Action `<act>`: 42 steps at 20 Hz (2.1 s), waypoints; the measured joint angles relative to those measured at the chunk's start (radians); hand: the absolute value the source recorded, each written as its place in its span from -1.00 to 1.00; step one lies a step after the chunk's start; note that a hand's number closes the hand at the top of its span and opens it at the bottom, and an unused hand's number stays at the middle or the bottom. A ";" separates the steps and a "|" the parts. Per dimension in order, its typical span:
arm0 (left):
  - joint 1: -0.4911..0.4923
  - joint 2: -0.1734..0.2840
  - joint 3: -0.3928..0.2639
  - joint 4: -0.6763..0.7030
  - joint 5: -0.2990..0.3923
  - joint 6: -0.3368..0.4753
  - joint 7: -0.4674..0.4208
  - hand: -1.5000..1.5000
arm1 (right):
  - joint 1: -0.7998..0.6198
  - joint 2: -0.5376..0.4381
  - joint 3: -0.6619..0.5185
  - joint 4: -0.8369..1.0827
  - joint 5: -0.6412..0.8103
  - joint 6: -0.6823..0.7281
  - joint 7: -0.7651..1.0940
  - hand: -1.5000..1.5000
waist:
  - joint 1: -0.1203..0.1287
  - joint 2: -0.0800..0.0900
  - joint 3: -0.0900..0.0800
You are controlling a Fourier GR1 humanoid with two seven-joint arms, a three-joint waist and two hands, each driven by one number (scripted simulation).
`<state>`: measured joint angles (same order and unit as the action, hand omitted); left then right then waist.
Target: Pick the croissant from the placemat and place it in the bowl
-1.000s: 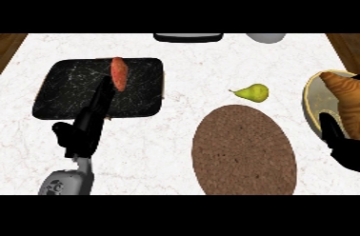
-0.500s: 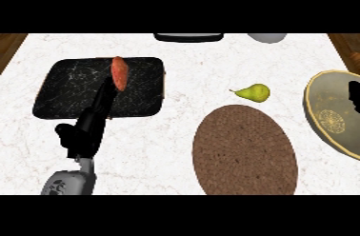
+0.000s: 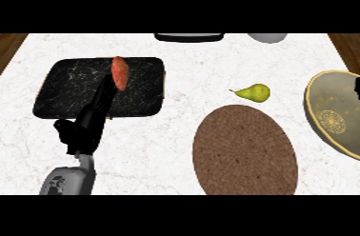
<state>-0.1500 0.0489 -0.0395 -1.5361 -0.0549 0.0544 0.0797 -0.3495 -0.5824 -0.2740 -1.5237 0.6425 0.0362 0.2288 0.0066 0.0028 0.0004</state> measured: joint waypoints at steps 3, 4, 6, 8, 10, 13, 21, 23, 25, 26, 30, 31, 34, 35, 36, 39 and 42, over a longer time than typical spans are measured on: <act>-0.004 0.002 0.006 0.010 0.001 -0.004 -0.010 0.00 | -0.002 -0.015 -0.020 0.143 0.004 -0.024 -0.096 1.00 | 0.001 0.001 0.000; -0.003 0.002 0.004 0.006 -0.003 -0.002 -0.010 0.00 | -0.002 -0.017 -0.026 0.193 -0.007 -0.020 -0.129 1.00 | 0.003 0.001 0.000; -0.004 0.007 0.009 0.010 -0.003 -0.003 -0.013 0.00 | -0.017 -0.016 -0.054 0.278 -0.046 -0.006 -0.167 -1.00 | 0.004 0.001 0.001; 0.005 0.000 0.000 -0.005 -0.007 0.001 -0.003 0.00 | -0.036 -0.025 -0.069 0.364 -0.077 0.026 -0.204 -1.00 | 0.006 0.001 0.001; 0.010 0.002 0.000 -0.011 -0.007 -0.002 -0.003 0.00 | -0.033 -0.019 -0.076 0.408 -0.114 0.067 -0.246 -1.00 | 0.004 0.000 0.001; 0.003 0.005 0.008 -0.004 -0.001 -0.007 0.000 0.00 | -0.031 -0.023 -0.099 0.474 -0.166 0.105 -0.342 -1.00 | 0.001 0.000 0.001; 0.008 0.007 0.011 -0.015 0.000 -0.011 0.019 0.00 | -0.064 0.004 -0.205 0.491 -0.316 0.098 -0.481 -1.00 | -0.005 -0.003 0.000; -0.004 0.006 0.020 -0.003 0.002 -0.008 0.017 0.00 | -0.066 0.010 -0.228 0.453 -0.353 0.099 -0.455 -1.00 | -0.008 -0.004 0.000; 0.005 0.004 0.018 -0.006 0.004 -0.011 0.007 0.00 | -0.057 -0.002 -0.262 0.426 -0.401 0.123 -0.422 -1.00 | -0.010 -0.004 -0.001; 0.010 0.012 0.022 -0.013 0.007 -0.017 0.006 0.00 | -0.053 -0.016 -0.286 0.420 -0.429 0.140 -0.409 -1.00 | -0.010 -0.005 -0.001; 0.024 0.005 0.016 -0.012 -0.003 -0.011 -0.005 0.00 | 0.005 -0.033 -0.355 0.359 -0.539 0.217 -0.343 -1.00 | -0.015 -0.006 -0.001; 0.023 0.002 0.013 -0.015 -0.007 -0.007 0.001 0.00 | 0.016 -0.036 -0.373 0.356 -0.567 0.234 -0.337 -1.00 | -0.014 -0.006 -0.001; 0.029 -0.008 0.004 -0.026 -0.016 0.002 0.001 0.00 | 0.047 -0.067 -0.423 0.372 -0.644 0.303 -0.324 -1.00 | -0.013 -0.005 -0.001; 0.027 -0.002 0.007 -0.029 -0.011 -0.006 0.008 0.00 | 0.063 -0.079 -0.441 0.382 -0.667 0.328 -0.334 -1.00 | -0.013 -0.005 -0.001; 0.028 -0.004 0.004 -0.041 -0.011 -0.006 0.018 0.00 | 0.062 -0.092 -0.451 0.401 -0.686 0.345 -0.337 -1.00 | -0.011 -0.004 0.000; 0.026 -0.001 0.009 -0.034 -0.008 -0.012 0.011 0.00 | 0.103 -0.100 -0.471 0.411 -0.739 0.408 -0.364 -1.00 | -0.011 -0.004 0.000; 0.027 0.006 0.019 -0.031 -0.003 -0.018 0.010 0.00 | 0.166 -0.107 -0.495 0.411 -0.784 0.479 -0.397 -1.00 | -0.012 -0.004 0.000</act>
<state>-0.1232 0.0548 -0.0207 -1.5669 -0.0583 0.0361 0.0900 -0.1836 -0.6896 -0.7693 -1.1130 -0.1412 0.5156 -0.1682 -0.0053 -0.0011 0.0001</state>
